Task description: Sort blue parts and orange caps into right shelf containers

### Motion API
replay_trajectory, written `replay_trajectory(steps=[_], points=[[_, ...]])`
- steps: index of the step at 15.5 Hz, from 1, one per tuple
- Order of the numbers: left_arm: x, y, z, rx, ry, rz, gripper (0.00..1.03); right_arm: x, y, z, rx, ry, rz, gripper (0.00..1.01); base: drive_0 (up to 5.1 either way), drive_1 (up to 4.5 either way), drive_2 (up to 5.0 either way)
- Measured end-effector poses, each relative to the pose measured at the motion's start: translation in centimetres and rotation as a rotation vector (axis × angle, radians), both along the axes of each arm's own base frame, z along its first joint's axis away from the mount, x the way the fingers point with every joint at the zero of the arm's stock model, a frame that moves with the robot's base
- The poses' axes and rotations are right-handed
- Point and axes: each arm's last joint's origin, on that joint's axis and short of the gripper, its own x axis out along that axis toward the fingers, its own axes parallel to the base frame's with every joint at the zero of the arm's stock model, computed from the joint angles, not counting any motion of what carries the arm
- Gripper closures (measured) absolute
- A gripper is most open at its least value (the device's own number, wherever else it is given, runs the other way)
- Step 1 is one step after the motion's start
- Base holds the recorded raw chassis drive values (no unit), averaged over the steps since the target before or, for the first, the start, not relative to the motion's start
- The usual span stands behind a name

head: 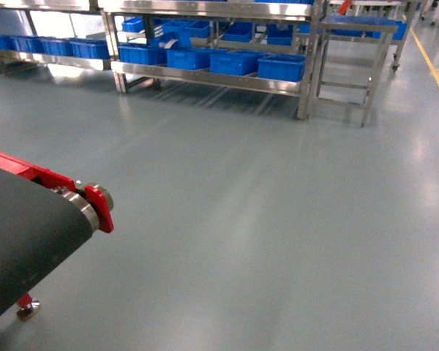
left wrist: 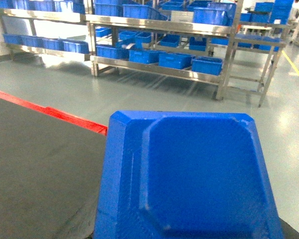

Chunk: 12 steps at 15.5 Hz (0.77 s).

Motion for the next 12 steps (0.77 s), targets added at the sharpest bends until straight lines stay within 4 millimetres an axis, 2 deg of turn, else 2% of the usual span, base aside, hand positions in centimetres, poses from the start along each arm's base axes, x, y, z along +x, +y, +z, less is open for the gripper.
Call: replay_trajectory(steps=[12], points=[[0.00,0.00,0.00,0.000,0.000,0.000,0.61,0.00,0.00,0.00,0.000,0.000,0.000,0.58,-1.8,-1.78,-1.8]])
